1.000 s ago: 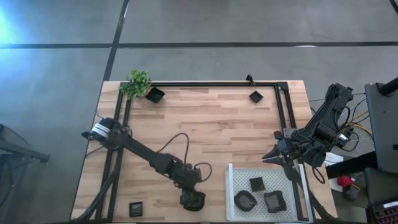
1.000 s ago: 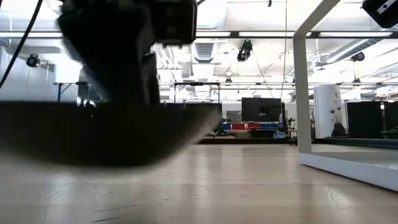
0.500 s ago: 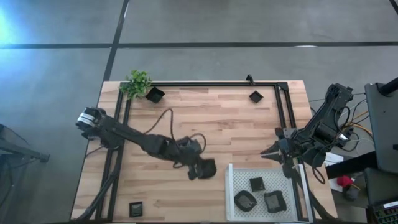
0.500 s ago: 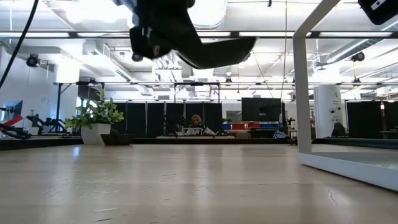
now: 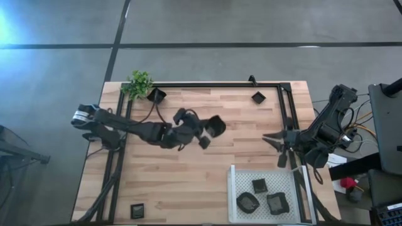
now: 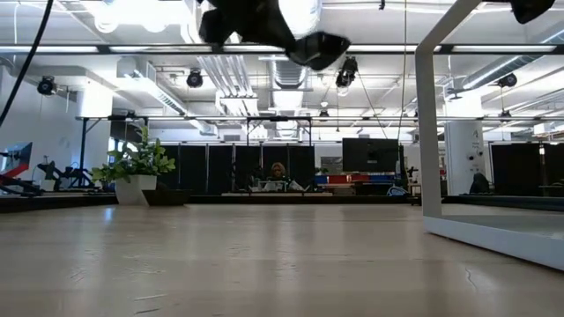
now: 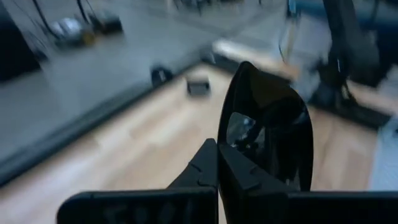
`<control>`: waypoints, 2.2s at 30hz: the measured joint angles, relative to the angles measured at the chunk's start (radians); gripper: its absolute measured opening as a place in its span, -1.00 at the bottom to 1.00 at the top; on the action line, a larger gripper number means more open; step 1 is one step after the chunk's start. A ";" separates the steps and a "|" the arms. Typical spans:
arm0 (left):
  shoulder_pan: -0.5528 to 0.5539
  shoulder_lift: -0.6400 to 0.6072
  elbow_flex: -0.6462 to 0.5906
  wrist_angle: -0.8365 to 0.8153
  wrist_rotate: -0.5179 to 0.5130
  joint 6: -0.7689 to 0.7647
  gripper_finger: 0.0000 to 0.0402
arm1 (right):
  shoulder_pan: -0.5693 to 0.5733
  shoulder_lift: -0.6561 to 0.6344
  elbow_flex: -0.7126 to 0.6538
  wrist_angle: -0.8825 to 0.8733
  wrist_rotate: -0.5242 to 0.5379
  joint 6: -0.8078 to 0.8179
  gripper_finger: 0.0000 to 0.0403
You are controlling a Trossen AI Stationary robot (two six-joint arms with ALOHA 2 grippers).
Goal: Pick & Place Mini shaped plates
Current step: Stack the leaf shaped plate on top of the other leaf shaped plate on the shelf
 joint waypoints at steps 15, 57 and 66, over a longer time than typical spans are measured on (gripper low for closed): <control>0.037 0.066 0.000 0.403 -0.133 0.373 -1.00 | -0.216 0.068 0.000 0.142 0.122 -0.020 -0.61; 0.036 0.173 0.077 0.559 -0.009 0.608 -1.00 | -0.507 0.269 0.000 0.623 -0.145 -0.240 -0.70; 0.035 0.173 0.077 0.558 -0.001 0.607 -1.00 | -0.508 0.268 0.000 0.623 -0.130 -0.241 -0.94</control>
